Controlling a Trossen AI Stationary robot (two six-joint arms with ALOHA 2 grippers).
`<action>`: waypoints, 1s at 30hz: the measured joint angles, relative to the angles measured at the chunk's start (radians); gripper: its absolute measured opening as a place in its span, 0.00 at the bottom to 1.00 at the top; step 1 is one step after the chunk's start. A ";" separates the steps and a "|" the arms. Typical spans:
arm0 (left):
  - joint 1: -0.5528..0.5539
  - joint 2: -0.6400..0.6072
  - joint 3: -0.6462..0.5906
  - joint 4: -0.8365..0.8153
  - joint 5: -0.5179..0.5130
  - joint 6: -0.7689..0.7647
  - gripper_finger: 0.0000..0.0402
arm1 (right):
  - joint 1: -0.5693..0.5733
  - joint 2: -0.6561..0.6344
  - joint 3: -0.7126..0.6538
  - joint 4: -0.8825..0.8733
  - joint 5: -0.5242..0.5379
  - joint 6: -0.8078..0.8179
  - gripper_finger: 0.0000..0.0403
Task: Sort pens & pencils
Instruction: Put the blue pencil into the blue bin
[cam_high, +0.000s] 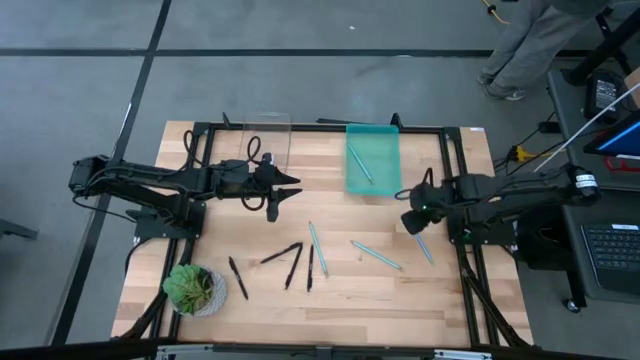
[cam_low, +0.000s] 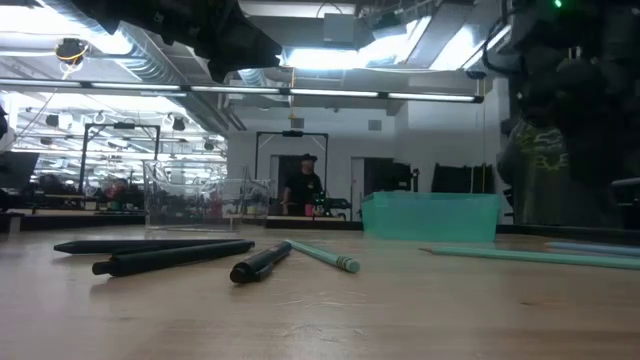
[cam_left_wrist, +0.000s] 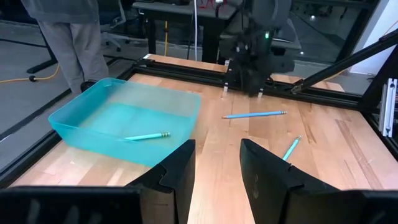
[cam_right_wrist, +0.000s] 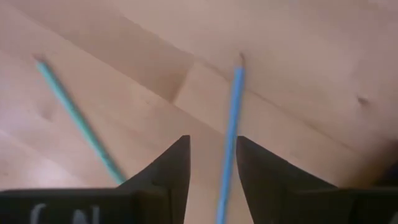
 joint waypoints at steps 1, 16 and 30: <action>0.000 0.000 0.000 0.000 0.000 0.000 0.30 | 0.007 0.001 -0.019 0.002 0.000 -0.001 0.32; 0.001 0.000 0.000 0.000 0.000 0.003 0.30 | 0.014 0.033 -0.142 0.167 -0.007 0.027 0.38; 0.001 0.000 0.000 0.000 -0.002 0.003 0.30 | 0.015 0.288 -0.133 0.228 -0.001 0.004 0.42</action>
